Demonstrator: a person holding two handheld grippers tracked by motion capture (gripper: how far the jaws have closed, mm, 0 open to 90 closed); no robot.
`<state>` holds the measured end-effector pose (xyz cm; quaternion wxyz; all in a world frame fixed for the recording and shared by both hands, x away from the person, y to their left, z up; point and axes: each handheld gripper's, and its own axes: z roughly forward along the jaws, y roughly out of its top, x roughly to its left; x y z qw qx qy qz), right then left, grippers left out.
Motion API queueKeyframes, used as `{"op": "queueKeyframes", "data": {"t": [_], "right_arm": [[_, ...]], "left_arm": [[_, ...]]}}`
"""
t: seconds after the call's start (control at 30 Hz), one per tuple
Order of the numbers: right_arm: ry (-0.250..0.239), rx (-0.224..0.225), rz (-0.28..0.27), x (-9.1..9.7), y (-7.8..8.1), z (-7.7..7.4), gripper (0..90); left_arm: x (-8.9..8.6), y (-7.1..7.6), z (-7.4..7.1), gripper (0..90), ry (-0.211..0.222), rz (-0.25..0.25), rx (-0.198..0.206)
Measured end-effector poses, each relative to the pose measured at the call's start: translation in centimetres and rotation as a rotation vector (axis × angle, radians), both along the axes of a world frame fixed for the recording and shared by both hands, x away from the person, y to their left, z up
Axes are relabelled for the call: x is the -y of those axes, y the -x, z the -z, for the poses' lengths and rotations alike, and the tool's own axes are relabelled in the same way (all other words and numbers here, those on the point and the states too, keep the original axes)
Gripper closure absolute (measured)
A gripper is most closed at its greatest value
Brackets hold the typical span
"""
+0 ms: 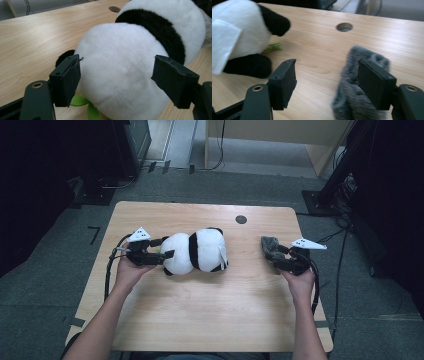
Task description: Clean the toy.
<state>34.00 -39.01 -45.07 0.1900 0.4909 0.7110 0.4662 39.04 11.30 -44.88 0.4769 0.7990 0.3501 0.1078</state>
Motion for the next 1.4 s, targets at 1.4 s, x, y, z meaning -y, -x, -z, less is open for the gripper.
{"op": "queueKeyframes", "data": {"t": [1.4], "right_arm": [[0.207,-0.118,0.149,-0.1,-2.6,6.1,57.5]], "left_arm": [[-0.5,-0.4,2.6,18.3,0.049,-0.004,-0.012]]}}
